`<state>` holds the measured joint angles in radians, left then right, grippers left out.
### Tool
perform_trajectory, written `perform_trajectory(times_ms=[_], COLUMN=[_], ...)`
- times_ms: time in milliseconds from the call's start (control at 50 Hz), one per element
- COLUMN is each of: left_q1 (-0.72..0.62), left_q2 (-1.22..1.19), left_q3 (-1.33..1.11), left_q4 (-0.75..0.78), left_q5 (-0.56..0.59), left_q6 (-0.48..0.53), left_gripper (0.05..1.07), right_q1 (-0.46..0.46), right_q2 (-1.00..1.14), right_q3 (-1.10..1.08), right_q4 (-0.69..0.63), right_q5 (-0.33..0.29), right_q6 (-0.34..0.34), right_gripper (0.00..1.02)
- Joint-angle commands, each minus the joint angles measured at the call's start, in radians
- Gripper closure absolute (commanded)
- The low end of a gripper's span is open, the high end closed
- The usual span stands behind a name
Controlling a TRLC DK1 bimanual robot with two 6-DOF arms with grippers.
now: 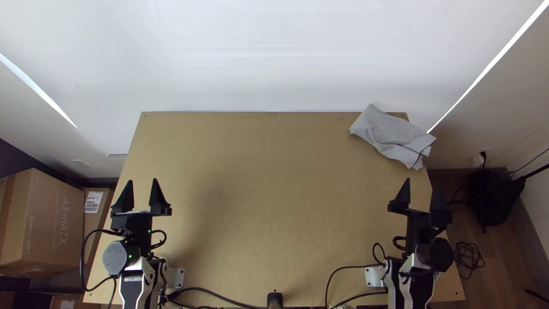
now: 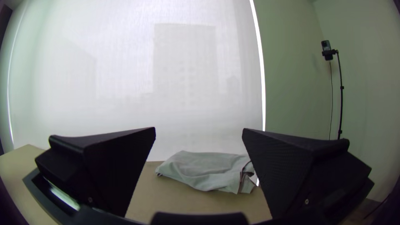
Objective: Fold the t-shirt
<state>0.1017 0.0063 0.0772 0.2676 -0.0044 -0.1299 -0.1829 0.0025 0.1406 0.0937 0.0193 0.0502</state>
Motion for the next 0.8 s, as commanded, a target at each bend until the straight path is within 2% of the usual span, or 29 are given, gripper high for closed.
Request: perform_trajectory(times_ms=[0, 140, 240, 340, 780], left_q1=[-0.005, -0.005, -0.008, -0.005, 0.004], left_q2=[-0.008, -0.009, -0.008, -0.005, -0.006], left_q3=[-0.053, -0.08, -0.08, -0.073, -0.074], left_q4=[0.004, 0.005, -0.068, -0.284, -0.275], left_q5=[0.001, 0.003, 0.003, 0.003, 0.007], left_q6=[0.023, 0.023, 0.01, 0.033, 0.038], left_gripper=[0.1, 0.1, 0.1, 0.1, 0.1], right_q1=[0.023, 0.049, 0.071, 0.065, 0.063], right_q2=[-0.012, -0.012, 0.014, 0.022, -0.006], right_q3=[-0.049, -0.096, -0.107, -0.107, -0.11], right_q4=[0.008, -0.068, -0.153, -0.15, -0.14], right_q5=[0.007, 0.005, 0.007, 0.01, 0.01], right_q6=[-0.015, -0.016, -0.007, -0.012, -0.012], right_gripper=[0.06, 0.04, 0.04, 0.04, 0.04])
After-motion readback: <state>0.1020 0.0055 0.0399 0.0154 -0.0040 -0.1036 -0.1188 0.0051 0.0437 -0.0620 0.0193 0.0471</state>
